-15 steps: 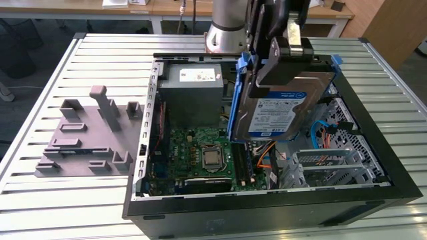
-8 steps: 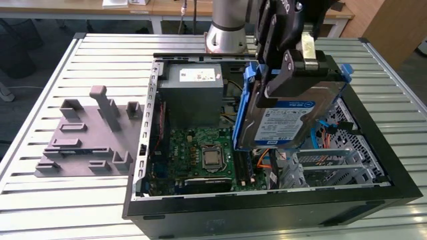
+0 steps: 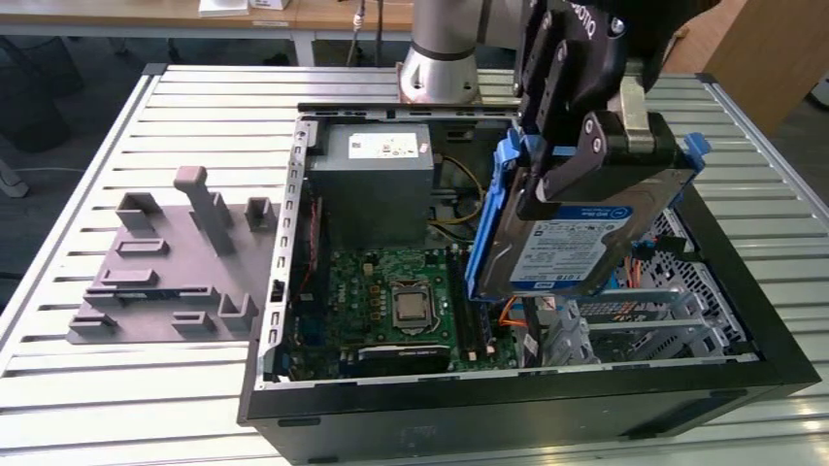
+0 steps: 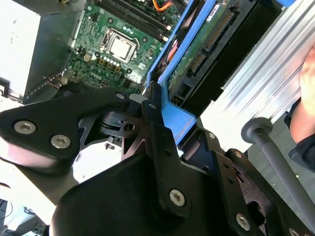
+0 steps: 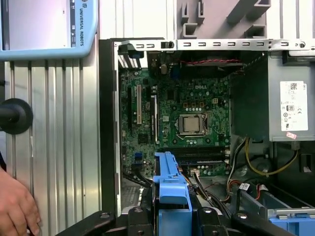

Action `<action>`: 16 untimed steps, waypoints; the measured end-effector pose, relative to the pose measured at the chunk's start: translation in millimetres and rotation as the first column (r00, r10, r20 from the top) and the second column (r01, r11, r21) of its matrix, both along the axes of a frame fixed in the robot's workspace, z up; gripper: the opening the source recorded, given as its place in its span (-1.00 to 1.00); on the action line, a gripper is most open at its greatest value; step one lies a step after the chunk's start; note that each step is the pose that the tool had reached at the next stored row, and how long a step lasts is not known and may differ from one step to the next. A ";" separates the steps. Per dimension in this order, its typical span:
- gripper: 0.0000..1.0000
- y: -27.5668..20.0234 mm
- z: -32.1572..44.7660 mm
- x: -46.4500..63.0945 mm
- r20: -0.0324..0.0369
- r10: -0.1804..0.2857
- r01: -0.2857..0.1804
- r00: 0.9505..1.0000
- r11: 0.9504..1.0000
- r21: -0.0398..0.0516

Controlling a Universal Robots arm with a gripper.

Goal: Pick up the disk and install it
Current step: 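Insert the disk into the insertion slot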

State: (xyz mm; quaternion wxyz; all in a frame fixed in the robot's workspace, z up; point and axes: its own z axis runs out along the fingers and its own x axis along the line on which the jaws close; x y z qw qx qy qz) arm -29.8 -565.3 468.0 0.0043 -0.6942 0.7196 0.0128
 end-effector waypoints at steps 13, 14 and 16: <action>-0.26 -6.6 -2.9 15.0 0.000 0.000 0.000 1.000 1.000 0.000; -0.26 -6.6 -3.0 17.4 0.000 0.000 0.000 1.000 1.000 0.000; -0.26 -6.8 -3.4 22.6 0.000 0.000 0.000 1.000 1.000 0.000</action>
